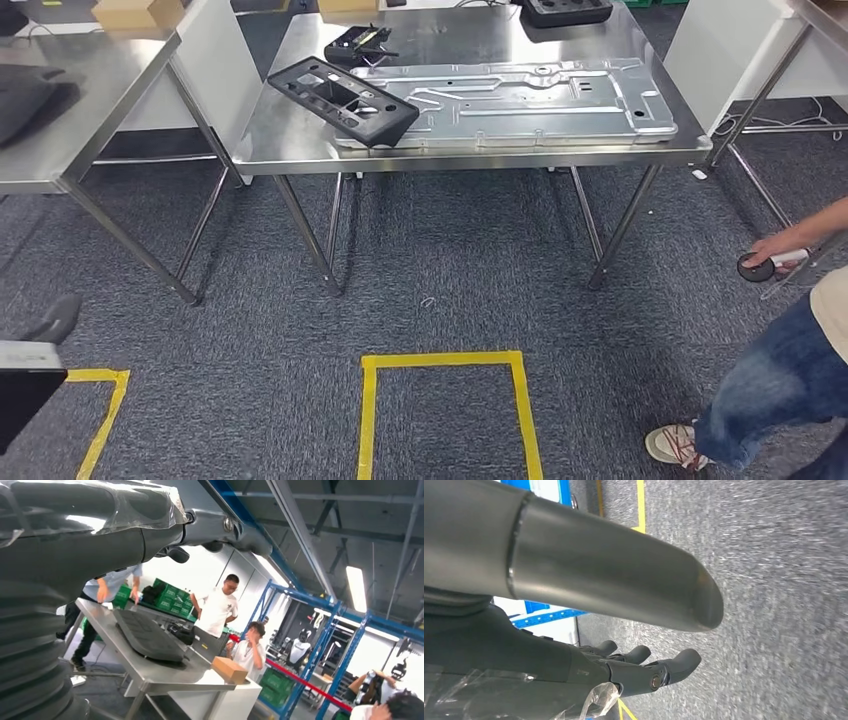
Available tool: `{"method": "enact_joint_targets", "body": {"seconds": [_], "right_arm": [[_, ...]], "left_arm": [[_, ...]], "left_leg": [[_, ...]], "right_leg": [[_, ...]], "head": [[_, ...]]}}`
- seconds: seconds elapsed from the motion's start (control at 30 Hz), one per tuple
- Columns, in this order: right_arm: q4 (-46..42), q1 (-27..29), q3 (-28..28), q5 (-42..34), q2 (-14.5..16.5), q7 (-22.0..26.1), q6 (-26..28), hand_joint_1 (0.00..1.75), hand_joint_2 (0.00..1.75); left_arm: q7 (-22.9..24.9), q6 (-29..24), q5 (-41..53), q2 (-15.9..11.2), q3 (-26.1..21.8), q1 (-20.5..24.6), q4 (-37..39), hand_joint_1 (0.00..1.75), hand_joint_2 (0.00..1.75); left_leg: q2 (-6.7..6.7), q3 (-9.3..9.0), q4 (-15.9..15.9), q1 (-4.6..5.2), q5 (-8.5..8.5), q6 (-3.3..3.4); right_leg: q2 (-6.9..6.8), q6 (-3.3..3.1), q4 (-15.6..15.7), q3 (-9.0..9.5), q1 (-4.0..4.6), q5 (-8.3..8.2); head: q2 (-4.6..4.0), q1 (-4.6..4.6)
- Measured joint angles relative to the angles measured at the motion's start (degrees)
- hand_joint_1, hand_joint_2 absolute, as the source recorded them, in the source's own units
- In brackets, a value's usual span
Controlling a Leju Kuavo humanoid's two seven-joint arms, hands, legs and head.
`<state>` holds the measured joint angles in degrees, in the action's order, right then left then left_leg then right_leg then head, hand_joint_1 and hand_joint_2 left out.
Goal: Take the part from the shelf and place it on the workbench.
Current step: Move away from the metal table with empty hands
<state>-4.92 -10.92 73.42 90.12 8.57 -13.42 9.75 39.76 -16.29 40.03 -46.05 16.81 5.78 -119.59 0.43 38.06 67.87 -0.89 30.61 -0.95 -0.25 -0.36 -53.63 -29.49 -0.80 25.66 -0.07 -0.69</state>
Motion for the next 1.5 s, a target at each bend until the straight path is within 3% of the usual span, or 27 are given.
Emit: {"method": "enact_joint_targets", "body": {"seconds": [0.03, 0.07, 0.1, 0.2, 0.27, 0.37, 0.43, 0.5, 0.53, 0.57, 0.6, 0.63, 0.7, 0.77, 0.87, 0.93, 1.0, 1.03, 1.07, 1.1, 1.2, 1.27, 1.33, 1.4, 1.43, 1.47, 1.5], "right_arm": [[0.00, 0.02, 0.00, 0.00, 0.00, 0.00, 0.00, 0.00, 0.00], [0.01, 0.04, 0.00, 0.00, 0.00, 0.00, 0.00, 0.00, 0.00], [0.01, 0.04, 0.00, 0.00, 0.00, 0.00, 0.00, 0.00, 0.00], [0.04, -0.05, 0.00, 0.00, 0.21, 0.00, 0.01, 0.00, 0.00], [0.08, -0.04, 0.00, 0.00, 0.36, 0.00, 0.02, 0.00, 0.00], [0.09, 0.06, -0.01, 0.00, 0.24, 0.00, 0.02, 0.00, 0.00], [0.09, 0.09, -0.01, 0.00, 0.19, -0.01, 0.02, 0.00, 0.00], [0.09, 0.16, -0.01, 0.00, 0.16, -0.01, 0.02, 0.00, 0.00], [0.09, 0.20, -0.01, 0.00, 0.13, -0.01, 0.02, 0.00, 0.00], [0.09, 0.21, -0.02, 0.00, 0.07, 0.00, 0.02, 0.00, 0.00], [0.09, 0.20, -0.02, 0.00, -0.02, -0.01, 0.03, 0.00, 0.00], [0.09, 0.19, -0.02, 0.00, -0.13, -0.01, 0.03, 0.00, 0.00], [0.09, 0.12, -0.01, 0.00, -0.25, -0.01, 0.03, 0.00, 0.00], [0.09, 0.09, 0.00, 0.01, -0.31, 0.00, 0.02, 0.00, 0.00], [0.09, 0.14, 0.00, 0.01, -0.38, 0.00, 0.02, 0.00, 0.00], [0.09, 0.12, 0.01, 0.00, -0.39, 0.00, 0.02, 0.00, 0.00], [0.09, 0.09, 0.02, 0.00, -0.39, 0.00, 0.03, 0.00, 0.00], [0.10, 0.11, 0.02, 0.00, -0.40, 0.00, 0.04, 0.00, 0.00], [0.10, 0.12, 0.02, 0.00, -0.40, 0.00, 0.06, 0.00, 0.00], [0.09, 0.12, 0.02, 0.00, -0.41, 0.00, 0.09, 0.00, 0.00], [0.09, 0.09, 0.00, 0.00, -0.42, 0.00, 0.13, 0.00, 0.00], [0.09, 0.09, 0.00, 0.00, -0.42, 0.00, 0.13, 0.00, 0.00], [0.09, 0.06, 0.00, 0.00, -0.42, 0.00, 0.14, 0.00, 0.00], [0.15, 0.07, 0.01, 0.00, -0.25, 0.00, 0.22, 0.00, 0.00], [0.18, 0.09, 0.01, 0.00, -0.17, 0.00, 0.27, 0.00, 0.00], [0.21, 0.06, 0.01, 0.01, -0.08, 0.04, 0.33, 0.00, 0.00], [0.22, 0.04, -0.01, 0.01, -0.09, 0.12, 0.39, 0.00, 0.00]], "left_arm": [[0.00, 0.06, 0.08, 0.06, 0.02, -0.06, 0.01, 0.00, 1.75], [0.00, 0.07, 0.21, 0.14, 0.03, -0.09, 0.01, 0.00, 1.75], [0.00, 0.06, 0.36, 0.21, 0.04, -0.10, 0.01, 0.00, 1.75], [0.00, -0.04, 0.66, 0.22, -0.17, -0.04, -0.09, 0.00, 1.75], [0.00, -0.14, 0.76, 0.15, -0.45, -0.01, -0.22, 0.00, 1.75], [0.00, -0.23, 0.77, 0.17, -0.57, -0.09, -0.30, 0.00, 1.75], [0.00, -0.31, 0.76, 0.27, -0.54, -0.19, -0.30, 0.00, 1.75], [0.00, -0.42, 0.75, 0.43, -0.46, -0.35, -0.30, 0.00, 1.75], [0.00, -0.45, 0.74, 0.52, -0.40, -0.49, -0.30, 0.00, 1.75], [0.00, -0.51, 0.70, 0.61, -0.32, -0.62, -0.30, 0.00, 1.75], [0.00, -0.55, 0.66, 0.71, -0.23, -0.75, -0.30, 0.00, 1.75], [0.00, -0.61, 0.62, 0.79, -0.16, -0.86, -0.30, 0.00, 1.75], [0.00, -0.79, 0.57, 0.86, -0.16, -0.95, -0.30, 0.00, 1.75], [0.00, -1.00, 0.55, 0.86, -0.31, -1.01, -0.32, 0.00, 1.75], [0.00, -1.16, 0.37, 0.86, -0.44, -1.14, -0.34, 0.00, 1.75], [0.00, -1.27, 0.15, 0.86, -0.50, -1.22, -0.34, 0.00, 1.75], [0.00, -1.41, -0.01, 0.86, -0.54, -1.32, -0.34, 0.00, 1.75], [0.00, -1.49, -0.05, 0.87, -0.53, -1.38, -0.34, 0.00, 1.75], [0.00, -1.56, -0.08, 0.88, -0.50, -1.44, -0.34, 0.00, 1.75], [0.00, -1.65, -0.09, 0.89, -0.48, -1.48, -0.34, 0.00, 1.75], [0.00, -1.80, -0.09, 0.89, -0.46, -1.49, -0.34, 0.00, 1.75], [0.00, -1.80, -0.10, 0.89, -0.46, -1.48, -0.34, 0.00, 1.75], [0.00, -1.84, -0.10, 0.88, -0.48, -1.46, -0.34, 0.00, 1.75], [0.00, -2.01, -0.10, 0.72, -0.76, -1.28, -0.35, 0.00, 1.75], [0.00, -2.10, -0.10, 0.65, -0.90, -1.17, -0.36, 0.00, 1.75], [0.00, -2.16, -0.10, 0.60, -1.02, -1.06, -0.37, 0.00, 1.75], [0.00, -2.18, -0.11, 0.64, -0.99, -1.03, -0.37, 0.00, 1.75]], "left_leg": [[0.00, 0.45, 2.80, -0.01, 1.05, -0.05], [-0.01, -0.17, 3.36, 0.03, 0.86, 0.07], [-0.02, -1.95, 1.50, 0.14, -0.27, 0.38], [0.00, -10.92, -12.12, 1.07, -3.53, 2.60], [0.12, -13.67, -17.06, 1.75, -3.75, 3.49], [0.30, -13.16, -18.07, 1.63, -5.18, 3.62], [0.46, -12.17, -18.44, 1.14, -6.49, 3.91], [0.48, -10.78, -18.35, 1.04, -7.55, 4.01], [0.47, -10.03, -18.26, 0.94, -8.07, 3.88], [0.46, -9.28, -18.11, 0.78, -8.55, 3.69], [0.46, -8.51, -17.82, 0.54, -8.94, 3.43], [0.46, -7.69, -17.33, 0.23, -9.24, 3.13], [0.43, -5.97, -15.75, -0.14, -9.53, 2.43], [0.43, -4.76, -14.48, -0.11, -9.85, 1.65], [0.39, -4.09, -13.89, -0.33, -10.04, 0.72], [0.28, -2.69, -10.14, -0.49, -6.42, 0.29], [0.22, -0.30, -2.17, -0.49, -0.84, 0.02], [0.22, 0.52, 1.47, -0.45, 0.87, 0.01], [0.21, 0.55, 3.47, -0.38, 1.41, 0.18], [0.20, -0.54, 3.13, -0.21, 0.78, 0.53], [0.17, -3.94, -0.95, 0.18, -1.63, 1.34], [0.17, -4.25, -1.45, 0.21, -1.81, 1.41], [0.10, -6.79, -5.43, 0.53, -2.86, 2.12], [0.14, -10.88, -12.92, 1.59, -4.21, 3.77], [0.28, -12.11, -15.77, 1.85, -4.95, 4.24], [0.40, -12.68, -17.96, 2.06, -5.73, 4.56], [0.49, -12.45, -18.79, 1.93, -6.64, 4.54]], "right_leg": [[0.00, -0.07, -0.01, -0.64, 0.14, -0.49], [0.02, -0.11, -0.02, -1.24, 0.29, -0.96], [0.06, -0.13, -0.02, -1.79, 0.48, -1.43], [0.15, 0.00, -0.02, -2.94, 0.89, -2.68], [0.10, 0.47, 0.06, -3.30, 0.75, -3.44], [0.15, 1.34, -0.47, -4.00, 0.65, -3.36], [0.28, 1.89, -4.74, -5.75, 0.66, 0.81], [0.31, 2.39, -13.02, -8.30, 0.50, 6.39], [0.30, 2.63, -16.57, -9.09, 0.38, 7.76], [0.30, 2.90, -18.29, -9.01, 0.24, 7.70], [0.29, 3.19, -17.63, -7.78, 0.06, 6.47], [0.27, 3.56, -14.76, -5.45, -0.19, 4.75], [0.37, 4.23, -6.12, 0.33, -0.68, 3.09], [0.66, 3.80, -1.45, 2.82, -0.74, 3.52], [0.71, 1.91, -1.51, 1.87, -0.60, 3.09], [0.51, 0.86, -1.52, 0.98, -0.64, 2.20], [0.38, 0.34, -1.58, -0.17, -0.39, 1.29], [0.36, 0.24, -1.60, -0.77, -0.21, 0.85], [0.35, 0.15, -1.61, -1.35, 0.00, 0.42], [0.36, 0.08, -1.61, -1.88, 0.24, -0.01], [0.39, -0.03, -1.61, -2.64, 0.66, -0.66], [0.40, -0.04, -1.61, -2.68, 0.69, -0.70], [0.45, -0.07, -1.59, -2.90, 0.85, -0.96], [0.34, 0.64, -1.18, -3.28, 0.57, -2.12], [0.29, 1.12, -1.10, -3.57, 0.39, -2.43], [0.26, 1.68, -1.63, -4.16, 0.27, -1.89], [0.34, 2.05, -3.30, -5.00, 0.36, -0.19]], "head": [[0.00, -0.01], [0.00, -0.01], [0.00, -0.01], [0.00, 0.01], [0.01, 0.01], [0.01, -0.03], [0.00, 0.06], [0.00, 0.15], [0.00, 0.19], [0.00, 0.19], [0.00, 0.19], [0.00, 0.19], [0.01, 0.17], [0.01, 0.05], [0.01, -0.13], [0.00, -0.17], [0.00, -0.21], [0.00, -0.22], [0.00, -0.22], [0.00, -0.23], [0.00, -0.23], [0.00, -0.23], [0.00, -0.23], [0.00, -0.23], [0.00, -0.25], [0.00, -0.19], [0.00, -0.13]]}}
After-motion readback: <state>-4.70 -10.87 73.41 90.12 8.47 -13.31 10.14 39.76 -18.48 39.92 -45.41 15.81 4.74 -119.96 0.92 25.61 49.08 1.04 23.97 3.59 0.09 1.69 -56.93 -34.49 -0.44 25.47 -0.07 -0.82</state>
